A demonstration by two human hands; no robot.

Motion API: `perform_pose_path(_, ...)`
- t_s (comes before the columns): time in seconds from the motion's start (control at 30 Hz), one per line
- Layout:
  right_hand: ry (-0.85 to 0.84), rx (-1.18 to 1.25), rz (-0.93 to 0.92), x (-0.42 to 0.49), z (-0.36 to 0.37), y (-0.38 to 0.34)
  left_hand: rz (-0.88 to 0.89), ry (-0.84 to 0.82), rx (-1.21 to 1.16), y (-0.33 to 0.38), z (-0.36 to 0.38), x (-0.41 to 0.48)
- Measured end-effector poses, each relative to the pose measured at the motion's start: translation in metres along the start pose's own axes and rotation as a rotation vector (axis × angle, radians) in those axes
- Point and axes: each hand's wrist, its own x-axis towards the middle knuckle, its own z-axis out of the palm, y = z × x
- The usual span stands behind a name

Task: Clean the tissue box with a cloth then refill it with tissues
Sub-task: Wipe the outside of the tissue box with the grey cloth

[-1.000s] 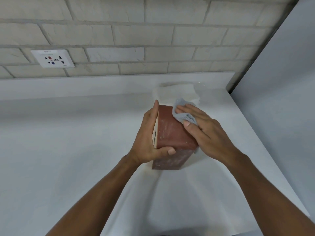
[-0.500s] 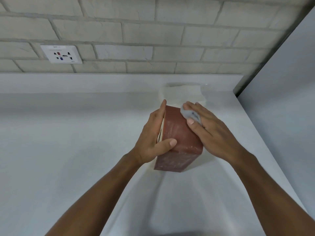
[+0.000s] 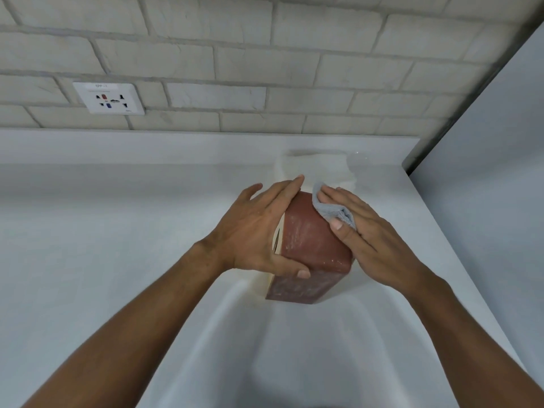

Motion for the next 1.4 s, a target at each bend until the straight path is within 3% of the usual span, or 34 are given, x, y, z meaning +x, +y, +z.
perform_pose_path(0.13, 0.056, -0.081, 0.05, -0.001, -0.007, -0.004, -0.012, 0.022, -0.101, -0.001, 0.002, 0.0)
perform_pose_path(0.27, -0.024, -0.158, -0.209, -0.014, 0.003, -0.018, 0.012, 0.05, -0.035, -0.002, 0.005, -0.001)
perform_pose_path(0.43, 0.092, -0.082, 0.006, -0.005, -0.004, -0.01, 0.014, 0.082, 0.04, -0.002, 0.005, -0.001)
perform_pose_path(0.6, 0.048, -0.127, -0.128, -0.019, 0.006, -0.016, 0.001, 0.092, 0.059, -0.001, 0.008, -0.003)
perform_pose_path(0.77, 0.135, -0.135, 0.009, -0.01, -0.001, -0.015, -0.022, 0.102, 0.003, 0.002, 0.009, -0.002)
perform_pose_path(0.93, -0.017, -0.166, -0.223, -0.019, 0.008, -0.031, -0.016, 0.105, -0.057, 0.0, 0.011, -0.002)
perform_pose_path(1.1, 0.076, -0.232, -0.061, 0.001, 0.0, -0.033, -0.029, 0.086, -0.1, 0.001, 0.011, 0.001)
perform_pose_path(1.27, -0.069, -0.229, -0.221, -0.006, 0.008, -0.043, 0.007, 0.131, -0.143, -0.002, 0.015, 0.001)
perform_pose_path(1.4, 0.063, -0.249, -0.026, 0.004, -0.013, -0.025, -0.016, 0.112, -0.149, 0.0, 0.013, 0.001)
